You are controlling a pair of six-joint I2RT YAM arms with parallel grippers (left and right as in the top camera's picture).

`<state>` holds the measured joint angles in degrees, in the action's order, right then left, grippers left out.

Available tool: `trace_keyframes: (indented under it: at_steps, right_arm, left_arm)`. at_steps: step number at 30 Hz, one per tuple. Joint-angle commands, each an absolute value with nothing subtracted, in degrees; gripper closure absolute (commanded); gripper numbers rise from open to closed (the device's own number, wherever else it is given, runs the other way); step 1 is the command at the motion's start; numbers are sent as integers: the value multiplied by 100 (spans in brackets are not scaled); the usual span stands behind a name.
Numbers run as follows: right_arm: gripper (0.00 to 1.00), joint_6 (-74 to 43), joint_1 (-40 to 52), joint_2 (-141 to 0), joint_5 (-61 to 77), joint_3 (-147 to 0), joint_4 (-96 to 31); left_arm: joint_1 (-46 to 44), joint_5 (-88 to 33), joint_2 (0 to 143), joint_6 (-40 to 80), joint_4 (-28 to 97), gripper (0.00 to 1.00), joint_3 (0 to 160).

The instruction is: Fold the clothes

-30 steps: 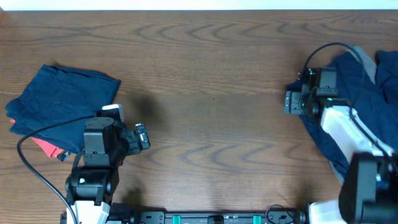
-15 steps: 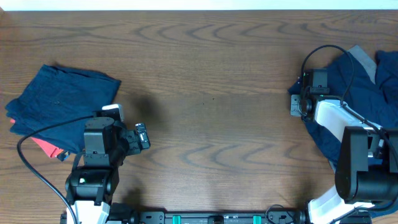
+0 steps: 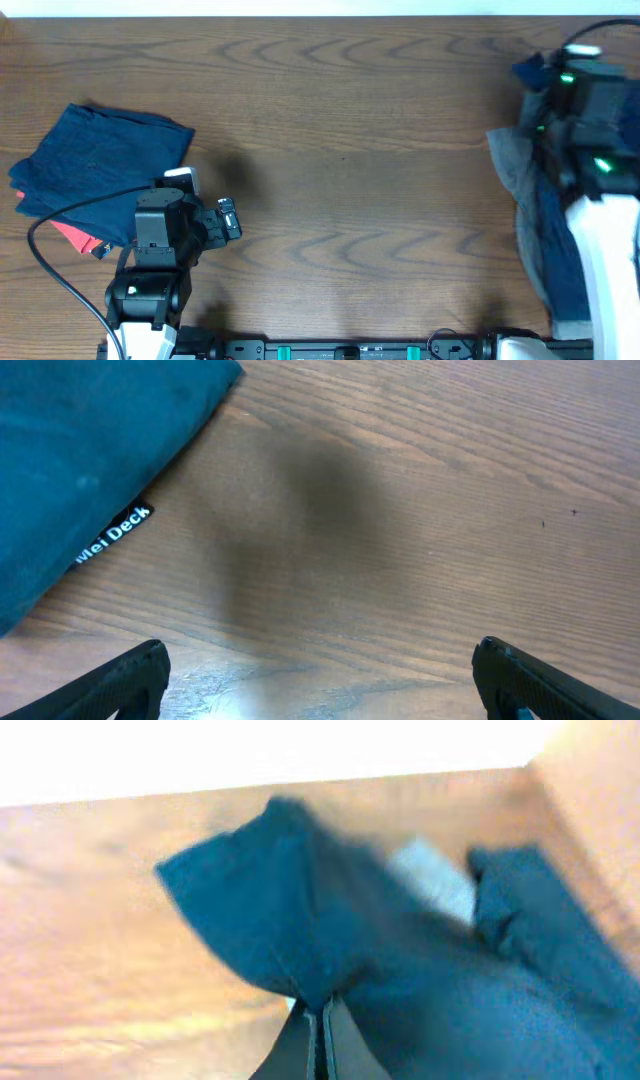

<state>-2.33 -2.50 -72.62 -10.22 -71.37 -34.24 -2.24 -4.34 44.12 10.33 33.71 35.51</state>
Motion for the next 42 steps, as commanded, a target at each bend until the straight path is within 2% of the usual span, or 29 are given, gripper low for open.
trace_keyframes:
  at_steps: [1,6,10,16,18,21,22,24,26,29,30,31,38,42]
  right_arm:
    - [99,-204,-217,-6875,-102,-7220,-3697]
    - [99,-211,-69,-6711,1540,-7220,-3804]
    - [99,-589,172,-6853,2567,-7220,-2805]
    - [99,-1361,1068,-7623,2842,-7220,-574]
    - [94,-1374,1391,-7977,2908,-7220,-126]
    - [93,-1372,1710,-8499,2805,-7220,99]
    - [88,-1372,1774,-8683,2718,-7220,89]
    - [64,-1341,1820,-8936,2517,-7220,-38]
    - [48,-1201,1791,-9124,2176,-7220,-331]
    - [11,-1194,1566,-9126,1579,-7220,-930]
    - [4,-1194,1490,-9072,1452,-7220,-1083]
    - [1,-1194,1396,-9011,1293,-7220,-1271]
    - [1,-1194,386,-8252,-95,-7220,-3481]
    - [1,-1197,-344,-8073,-429,-7220,-4668]
  left_arm:
    - [-193,-454,4410,1041,3382,2,3688]
    - [-193,-454,4410,1041,3380,2,3688]
    - [-193,-454,4410,1041,3356,2,3688]
    - [-196,-456,4410,1041,3245,2,3688]
    - [-196,-456,4410,1041,3205,2,3688]
    - [-196,-456,4412,1041,3194,2,3688]
    - [-196,-454,4412,1041,3183,2,3688]
    - [-193,-454,4412,1041,3164,2,3688]
    - [-196,-456,4412,1041,3083,2,3688]
    - [-196,-456,4412,1041,3030,2,3688]
    - [-193,-456,4410,1041,3030,2,3688]
    - [-196,-475,4410,1066,3033,2,3688]
    - [-196,-1446,4543,2112,2777,2,3686]
    - [-318,-1992,4980,2770,2700,2,3686]
